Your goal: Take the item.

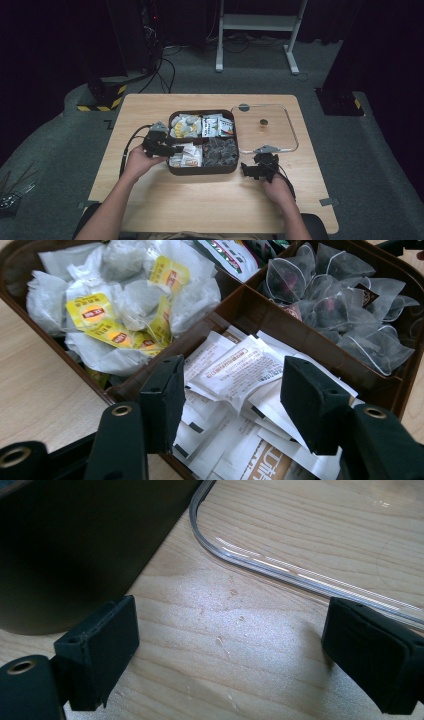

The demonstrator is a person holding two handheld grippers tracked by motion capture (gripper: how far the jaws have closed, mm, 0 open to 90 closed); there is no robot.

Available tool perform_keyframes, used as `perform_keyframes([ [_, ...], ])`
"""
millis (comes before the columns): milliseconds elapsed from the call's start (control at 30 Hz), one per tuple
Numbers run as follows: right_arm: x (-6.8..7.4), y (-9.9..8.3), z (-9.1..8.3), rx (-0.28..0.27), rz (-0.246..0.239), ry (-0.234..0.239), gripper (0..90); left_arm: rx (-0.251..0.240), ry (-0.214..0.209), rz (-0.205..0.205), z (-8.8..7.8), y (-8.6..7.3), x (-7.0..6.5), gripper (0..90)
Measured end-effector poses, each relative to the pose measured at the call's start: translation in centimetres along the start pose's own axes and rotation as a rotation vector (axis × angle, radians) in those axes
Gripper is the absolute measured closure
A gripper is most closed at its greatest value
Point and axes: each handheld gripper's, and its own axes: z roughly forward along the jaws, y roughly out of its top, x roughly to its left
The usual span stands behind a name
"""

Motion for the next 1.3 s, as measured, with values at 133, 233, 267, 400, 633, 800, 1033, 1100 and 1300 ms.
perform_keyframes([
  [133, 0.0, 0.0, 0.0, 0.0, -0.001, 0.001, 8.1, 0.017, -0.012, 0.012, 0.6, -0.3, -0.2, 43.4],
  [233, 0.0, 0.0, 0.0, 0.0, -0.001, 0.001, 8.1, 0.026, -0.008, 0.024, 0.9, -0.4, -0.2, 43.4],
  [267, 0.0, 0.0, 0.0, 0.0, -0.001, 0.001, 8.1, 0.03, -0.008, 0.029, 1.0, -0.4, -0.2, 43.2],
  [400, 0.0, 0.0, 0.0, 0.0, -0.001, 0.001, 8.1, 0.048, -0.008, 0.043, 1.5, -0.5, -0.3, 42.9],
  [633, 0.0, 0.0, 0.0, 0.0, -0.001, 0.002, 8.1, 0.056, 0.017, 0.054, 2.1, -0.6, 0.2, 48.6],
  [800, 0.0, 0.0, 0.0, 0.0, -0.002, 0.002, 8.1, 0.058, 0.024, 0.067, 2.1, -0.5, 0.4, 55.6],
  [1033, 0.0, -0.1, -0.1, -0.001, -0.003, 0.002, 8.1, 0.062, 0.02, 0.067, 2.4, -0.1, 0.9, 62.5],
  [1100, 0.0, -0.1, -0.1, -0.001, -0.003, 0.001, 8.1, 0.055, 0.012, 0.063, 2.5, 0.0, 1.1, 62.9],
  [1300, 0.0, -0.1, -0.1, -0.001, -0.002, 0.002, 8.2, 0.071, 0.031, 0.073, 2.6, 0.2, 1.3, 71.6],
])
